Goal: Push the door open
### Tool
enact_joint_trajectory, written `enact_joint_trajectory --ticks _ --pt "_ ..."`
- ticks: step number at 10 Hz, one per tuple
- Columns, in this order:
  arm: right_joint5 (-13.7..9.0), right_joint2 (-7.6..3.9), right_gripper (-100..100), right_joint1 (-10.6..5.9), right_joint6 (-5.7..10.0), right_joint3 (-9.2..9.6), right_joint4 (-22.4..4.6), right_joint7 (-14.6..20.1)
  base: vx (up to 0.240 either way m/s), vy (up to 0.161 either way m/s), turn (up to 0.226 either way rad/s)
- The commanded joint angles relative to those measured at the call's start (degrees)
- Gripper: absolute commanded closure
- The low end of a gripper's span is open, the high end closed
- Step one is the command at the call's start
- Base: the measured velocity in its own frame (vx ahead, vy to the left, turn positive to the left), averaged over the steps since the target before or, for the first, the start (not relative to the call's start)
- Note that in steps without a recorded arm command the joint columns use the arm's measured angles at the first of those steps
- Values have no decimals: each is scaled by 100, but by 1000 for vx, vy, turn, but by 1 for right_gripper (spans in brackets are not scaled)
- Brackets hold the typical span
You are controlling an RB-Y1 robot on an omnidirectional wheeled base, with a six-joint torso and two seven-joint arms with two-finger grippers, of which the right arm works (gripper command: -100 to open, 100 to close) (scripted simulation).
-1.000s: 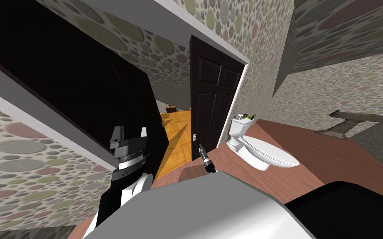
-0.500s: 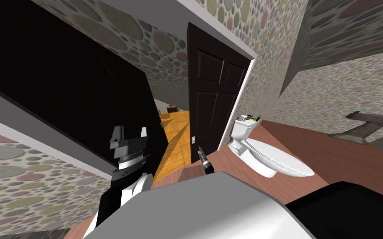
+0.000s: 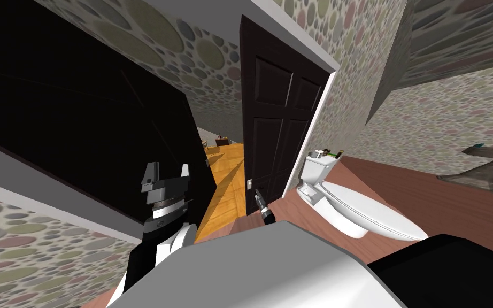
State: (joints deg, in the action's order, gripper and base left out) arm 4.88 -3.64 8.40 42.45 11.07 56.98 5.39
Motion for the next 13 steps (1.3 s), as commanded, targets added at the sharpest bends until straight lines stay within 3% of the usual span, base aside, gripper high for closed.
enact_joint_trajectory --ticks 1,8,9,13 --pt "-11 1 -100 -27 22 -24 -53 -14 196 36 26" --pt "-49 96 -100 -116 110 -101 -259 -59 170 33 21" --pt "-49 96 100 -116 110 -101 -259 -59 -14 -2 3" --pt "-49 96 100 -116 110 -101 -259 -59 -12 -2 1"
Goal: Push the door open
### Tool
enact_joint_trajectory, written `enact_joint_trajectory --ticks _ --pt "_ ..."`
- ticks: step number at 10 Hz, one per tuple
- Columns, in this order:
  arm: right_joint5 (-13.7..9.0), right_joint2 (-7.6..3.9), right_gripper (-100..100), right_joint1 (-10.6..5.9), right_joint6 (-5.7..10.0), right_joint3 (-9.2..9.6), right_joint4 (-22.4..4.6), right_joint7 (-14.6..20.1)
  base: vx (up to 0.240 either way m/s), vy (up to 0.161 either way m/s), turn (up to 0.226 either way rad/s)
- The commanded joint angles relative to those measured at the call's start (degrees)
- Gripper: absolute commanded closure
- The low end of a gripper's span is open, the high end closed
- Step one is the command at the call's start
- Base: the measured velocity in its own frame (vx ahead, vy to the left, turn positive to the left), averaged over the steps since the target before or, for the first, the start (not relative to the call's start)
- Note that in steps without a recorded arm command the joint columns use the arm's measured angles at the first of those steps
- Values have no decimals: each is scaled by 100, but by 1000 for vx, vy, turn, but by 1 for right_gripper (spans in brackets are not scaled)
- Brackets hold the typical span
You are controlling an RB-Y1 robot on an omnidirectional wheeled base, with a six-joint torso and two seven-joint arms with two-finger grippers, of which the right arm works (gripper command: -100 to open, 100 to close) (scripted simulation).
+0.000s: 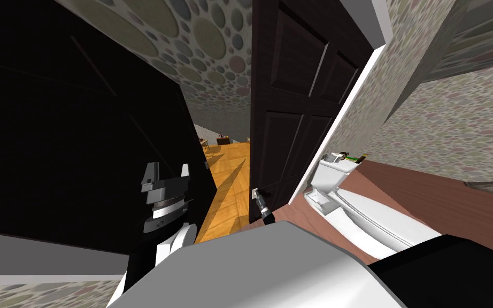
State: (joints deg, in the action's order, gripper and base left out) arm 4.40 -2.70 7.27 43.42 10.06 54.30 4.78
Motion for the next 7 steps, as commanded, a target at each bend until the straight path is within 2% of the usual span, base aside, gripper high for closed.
enact_joint_trajectory --ticks 1,4,7 --pt "-1 1 100 -3 13 -1 9 2 0 0 0" --pt "-54 -54 100 -25 -11 -119 -25 -41 136 41 -22" --pt "-129 -106 100 -64 -24 -287 -58 -100 195 62 -42"
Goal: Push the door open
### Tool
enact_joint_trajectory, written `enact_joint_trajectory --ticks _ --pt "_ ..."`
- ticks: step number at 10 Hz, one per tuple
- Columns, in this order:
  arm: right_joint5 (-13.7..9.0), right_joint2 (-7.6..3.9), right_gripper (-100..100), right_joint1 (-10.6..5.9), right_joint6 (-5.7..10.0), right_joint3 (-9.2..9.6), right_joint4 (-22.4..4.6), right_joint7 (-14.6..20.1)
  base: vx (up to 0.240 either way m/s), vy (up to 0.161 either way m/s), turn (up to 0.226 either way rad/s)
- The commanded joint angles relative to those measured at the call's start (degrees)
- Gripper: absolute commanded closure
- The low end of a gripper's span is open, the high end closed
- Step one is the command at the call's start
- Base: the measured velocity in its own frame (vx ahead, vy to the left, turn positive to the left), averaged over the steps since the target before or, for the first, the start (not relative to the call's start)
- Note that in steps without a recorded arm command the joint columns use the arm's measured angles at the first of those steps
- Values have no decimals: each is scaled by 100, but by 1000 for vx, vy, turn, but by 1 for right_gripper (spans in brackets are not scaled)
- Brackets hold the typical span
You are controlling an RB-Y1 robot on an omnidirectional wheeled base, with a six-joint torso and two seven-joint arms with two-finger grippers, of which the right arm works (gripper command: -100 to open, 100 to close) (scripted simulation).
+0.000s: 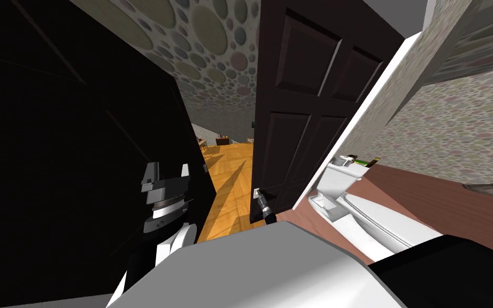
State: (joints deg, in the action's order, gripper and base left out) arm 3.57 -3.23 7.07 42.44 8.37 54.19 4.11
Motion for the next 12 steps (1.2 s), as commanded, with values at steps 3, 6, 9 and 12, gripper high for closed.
enact_joint_trajectory --ticks 3,6,9,12 --pt "-110 -81 100 -77 63 -260 -75 -82 171 78 -47" --pt "-200 -98 100 -124 47 -461 -115 -152 104 44 -81" --pt "-183 -98 -100 -39 -3 -364 8 -87 -147 50 -39" --pt "-198 -29 -100 34 -29 -345 95 -66 -228 53 -42"
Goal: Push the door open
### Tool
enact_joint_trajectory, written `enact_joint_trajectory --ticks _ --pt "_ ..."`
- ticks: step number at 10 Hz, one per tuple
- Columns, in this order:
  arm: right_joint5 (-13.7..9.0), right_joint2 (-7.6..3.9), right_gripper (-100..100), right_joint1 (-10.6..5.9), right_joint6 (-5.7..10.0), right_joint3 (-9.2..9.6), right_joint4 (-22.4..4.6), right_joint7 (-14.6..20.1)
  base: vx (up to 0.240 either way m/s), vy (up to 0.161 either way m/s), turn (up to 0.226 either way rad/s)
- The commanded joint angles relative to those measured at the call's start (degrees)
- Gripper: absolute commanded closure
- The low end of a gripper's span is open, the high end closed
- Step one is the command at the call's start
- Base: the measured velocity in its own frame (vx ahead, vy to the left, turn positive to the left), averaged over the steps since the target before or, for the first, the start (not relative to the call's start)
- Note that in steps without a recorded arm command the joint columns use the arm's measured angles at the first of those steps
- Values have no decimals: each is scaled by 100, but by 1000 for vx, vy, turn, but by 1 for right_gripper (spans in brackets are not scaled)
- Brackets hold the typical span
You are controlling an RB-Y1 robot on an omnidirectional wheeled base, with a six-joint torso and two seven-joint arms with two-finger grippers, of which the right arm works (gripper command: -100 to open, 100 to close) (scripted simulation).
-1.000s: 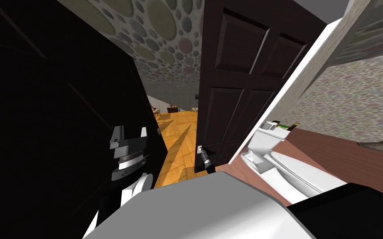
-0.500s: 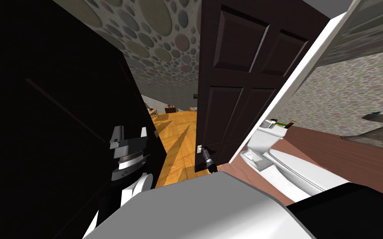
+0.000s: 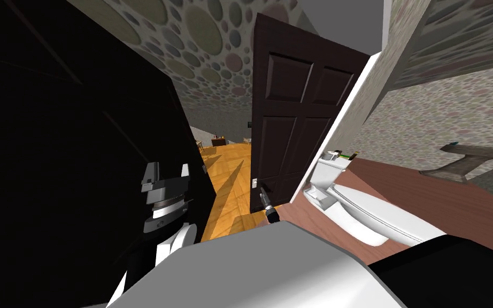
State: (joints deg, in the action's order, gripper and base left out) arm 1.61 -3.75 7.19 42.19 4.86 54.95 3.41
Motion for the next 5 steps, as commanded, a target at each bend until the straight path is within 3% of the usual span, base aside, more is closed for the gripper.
enact_joint_trajectory --ticks 1,2,5 --pt "-7 60 -100 44 -12 11 46 10 -217 49 -51" --pt "-4 38 -100 32 -18 8 43 5 -97 18 -13" --pt "-18 9 -100 15 51 -31 -22 -24 168 14 23"
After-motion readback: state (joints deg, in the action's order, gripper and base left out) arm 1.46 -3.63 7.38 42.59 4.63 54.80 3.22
